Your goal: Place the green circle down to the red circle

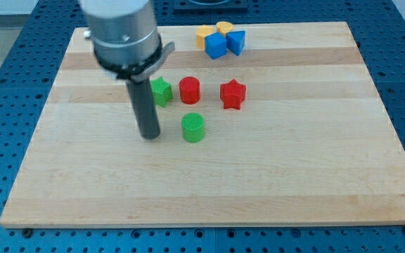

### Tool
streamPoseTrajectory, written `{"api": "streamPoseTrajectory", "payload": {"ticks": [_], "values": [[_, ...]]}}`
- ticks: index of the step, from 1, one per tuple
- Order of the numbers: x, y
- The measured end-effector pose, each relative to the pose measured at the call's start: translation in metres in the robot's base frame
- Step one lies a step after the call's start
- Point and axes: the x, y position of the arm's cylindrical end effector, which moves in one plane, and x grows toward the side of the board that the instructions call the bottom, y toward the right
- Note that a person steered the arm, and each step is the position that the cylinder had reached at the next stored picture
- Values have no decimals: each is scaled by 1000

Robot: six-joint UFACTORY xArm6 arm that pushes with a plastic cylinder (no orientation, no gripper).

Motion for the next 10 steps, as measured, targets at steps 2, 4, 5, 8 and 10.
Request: {"api": "streamPoseTrajectory", "payload": {"ticks": [2,4,5,8,10], "values": [[21,99],[-8,98],[8,91],[-16,80],[-23,79]]}}
